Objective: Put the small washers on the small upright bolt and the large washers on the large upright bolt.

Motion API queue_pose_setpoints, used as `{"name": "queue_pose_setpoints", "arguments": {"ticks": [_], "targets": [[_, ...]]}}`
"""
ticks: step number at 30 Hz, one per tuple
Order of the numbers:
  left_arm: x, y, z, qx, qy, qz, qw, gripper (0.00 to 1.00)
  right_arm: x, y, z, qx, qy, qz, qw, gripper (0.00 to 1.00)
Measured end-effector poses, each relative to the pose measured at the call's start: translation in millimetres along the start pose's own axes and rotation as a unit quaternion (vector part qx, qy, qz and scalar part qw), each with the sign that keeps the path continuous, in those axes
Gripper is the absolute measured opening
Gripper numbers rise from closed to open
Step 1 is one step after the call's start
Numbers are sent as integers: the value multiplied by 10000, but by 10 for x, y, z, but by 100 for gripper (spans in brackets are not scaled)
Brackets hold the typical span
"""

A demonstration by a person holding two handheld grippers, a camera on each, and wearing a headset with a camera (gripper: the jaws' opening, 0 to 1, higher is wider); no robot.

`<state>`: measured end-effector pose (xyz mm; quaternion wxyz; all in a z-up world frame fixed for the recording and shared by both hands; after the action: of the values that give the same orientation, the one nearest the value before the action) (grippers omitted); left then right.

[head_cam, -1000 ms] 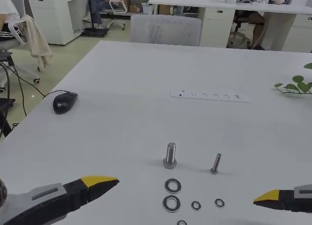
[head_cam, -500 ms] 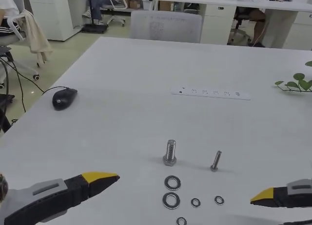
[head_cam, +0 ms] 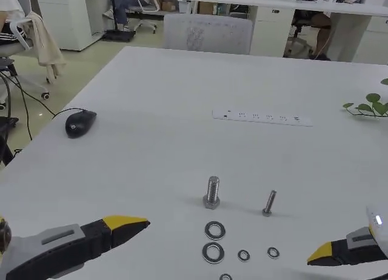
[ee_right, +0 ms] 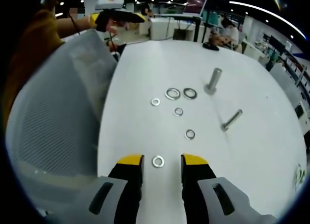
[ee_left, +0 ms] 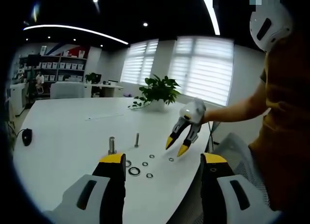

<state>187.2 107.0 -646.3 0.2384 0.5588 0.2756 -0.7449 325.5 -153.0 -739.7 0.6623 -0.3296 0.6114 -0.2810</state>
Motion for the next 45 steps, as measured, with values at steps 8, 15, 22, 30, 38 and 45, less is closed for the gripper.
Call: {"name": "queue_pose_setpoints", "arguments": {"ticks": [8, 15, 22, 30, 38, 45], "targets": [[-11, 2, 5, 0, 4, 19, 10000, 62, 29, 72, -9, -169, -126, -346, 9992, 32], [-22, 7, 15, 15, 14, 23, 10000, 62, 10, 133, -21, -335, -316, -604, 9971, 30], [-27, -1, 4, -27, 21, 39, 10000, 62, 33, 185, -20, -484, -465, -854, 9941, 30], [-55, -2, -15, -73, 50, 63, 9999, 61, 50, 223, -27, -606, -711, -1123, 9893, 28], [-38, -1, 5, -76, 30, 85, 9999, 61, 54, 234, -25, -640, -1039, -1322, 9837, 26], [-36, -4, 18, -88, 40, 86, 9999, 60, 20, 248, -37, -755, -1164, -1391, 9805, 24]]}}
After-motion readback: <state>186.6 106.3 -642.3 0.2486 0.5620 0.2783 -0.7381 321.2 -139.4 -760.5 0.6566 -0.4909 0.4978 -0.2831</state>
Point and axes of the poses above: the centre of the closed fingertips' face, and the gripper's own axes: y roughly forward along the fingers, z roughly to its right, x roughly out of its underside, the point moved 7 cm from there along -y, roughly backward along the fingers, and after that the axes turned 3 degrees about z, right-handed, at the moved point
